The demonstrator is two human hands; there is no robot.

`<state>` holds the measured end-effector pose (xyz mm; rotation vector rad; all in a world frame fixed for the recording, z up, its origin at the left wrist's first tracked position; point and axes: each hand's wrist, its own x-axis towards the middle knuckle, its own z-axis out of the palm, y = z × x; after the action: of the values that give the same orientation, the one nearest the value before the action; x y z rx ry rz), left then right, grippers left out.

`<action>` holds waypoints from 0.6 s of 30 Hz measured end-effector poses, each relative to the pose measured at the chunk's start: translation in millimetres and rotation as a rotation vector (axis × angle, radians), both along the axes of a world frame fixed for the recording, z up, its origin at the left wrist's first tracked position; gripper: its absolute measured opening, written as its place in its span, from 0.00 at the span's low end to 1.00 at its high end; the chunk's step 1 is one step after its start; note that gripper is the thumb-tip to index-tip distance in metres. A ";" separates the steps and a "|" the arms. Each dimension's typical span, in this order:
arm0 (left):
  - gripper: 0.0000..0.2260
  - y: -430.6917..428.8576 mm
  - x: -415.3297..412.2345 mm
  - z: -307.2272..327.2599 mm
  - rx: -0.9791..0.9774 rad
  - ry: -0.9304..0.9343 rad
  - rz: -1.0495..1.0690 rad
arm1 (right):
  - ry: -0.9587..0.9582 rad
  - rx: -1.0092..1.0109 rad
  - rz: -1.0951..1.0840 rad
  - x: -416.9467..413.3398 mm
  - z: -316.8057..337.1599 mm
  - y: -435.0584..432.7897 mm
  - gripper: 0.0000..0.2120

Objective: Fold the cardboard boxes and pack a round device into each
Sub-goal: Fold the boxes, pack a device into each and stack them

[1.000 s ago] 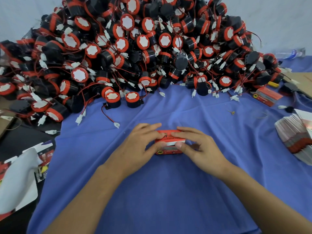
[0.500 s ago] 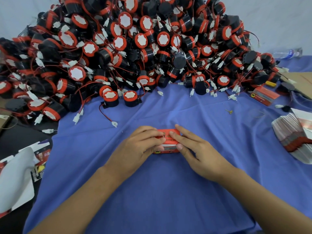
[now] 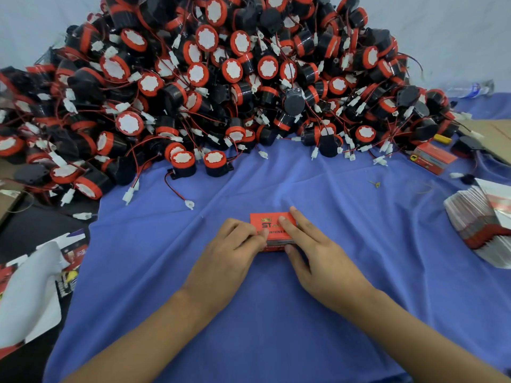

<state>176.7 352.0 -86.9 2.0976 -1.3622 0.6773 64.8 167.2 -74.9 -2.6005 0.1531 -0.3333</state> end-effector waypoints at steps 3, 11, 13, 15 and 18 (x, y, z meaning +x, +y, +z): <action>0.07 -1.7 -5.8 6.0 -0.099 0.305 0.032 | 0.019 0.136 -0.034 0.4 -1.2 7.9 0.27; 0.07 -34.5 -18.6 13.8 -0.474 1.155 0.240 | -0.218 0.867 -0.469 9.5 -0.3 33.1 0.12; 0.04 -50.4 -19.5 17.8 -0.545 1.140 0.220 | -0.269 0.886 -0.516 11.3 4.0 30.0 0.12; 0.04 -73.6 -19.2 24.7 -0.585 1.118 0.172 | -0.332 0.888 -0.532 12.6 11.3 18.6 0.15; 0.08 -119.9 -15.0 33.8 -0.539 1.096 0.069 | -0.399 0.863 -0.580 15.2 25.0 -12.6 0.22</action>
<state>161.6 232.2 -53.0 1.6105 -0.4179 -0.1306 80.1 154.6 -49.9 -1.5617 0.7311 -0.7754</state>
